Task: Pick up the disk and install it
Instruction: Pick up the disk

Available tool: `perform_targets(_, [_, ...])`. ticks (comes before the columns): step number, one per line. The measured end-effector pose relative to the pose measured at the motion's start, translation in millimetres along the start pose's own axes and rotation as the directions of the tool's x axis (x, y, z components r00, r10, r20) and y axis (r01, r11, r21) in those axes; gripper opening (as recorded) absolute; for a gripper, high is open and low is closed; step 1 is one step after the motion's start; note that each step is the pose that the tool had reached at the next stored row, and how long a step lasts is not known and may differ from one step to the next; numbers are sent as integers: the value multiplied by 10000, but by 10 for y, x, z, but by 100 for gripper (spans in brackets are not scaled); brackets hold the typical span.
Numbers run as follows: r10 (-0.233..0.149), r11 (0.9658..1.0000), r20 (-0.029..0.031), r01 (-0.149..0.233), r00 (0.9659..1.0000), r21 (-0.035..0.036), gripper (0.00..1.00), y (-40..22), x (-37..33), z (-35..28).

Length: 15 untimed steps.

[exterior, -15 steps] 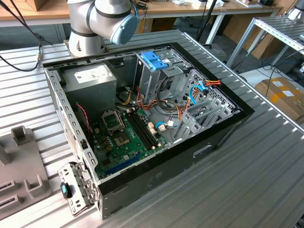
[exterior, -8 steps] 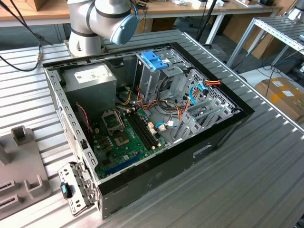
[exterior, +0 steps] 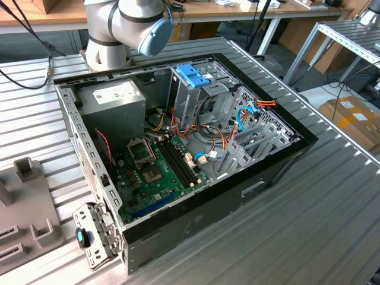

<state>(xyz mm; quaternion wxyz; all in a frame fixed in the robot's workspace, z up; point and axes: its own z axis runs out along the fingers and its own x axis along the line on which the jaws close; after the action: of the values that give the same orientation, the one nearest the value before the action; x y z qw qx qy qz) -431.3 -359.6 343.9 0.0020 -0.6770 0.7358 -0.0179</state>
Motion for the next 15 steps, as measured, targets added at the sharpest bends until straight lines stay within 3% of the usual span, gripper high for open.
perform_targets(15, [0,10000,0,0,10000,-1,11,10,0,9])
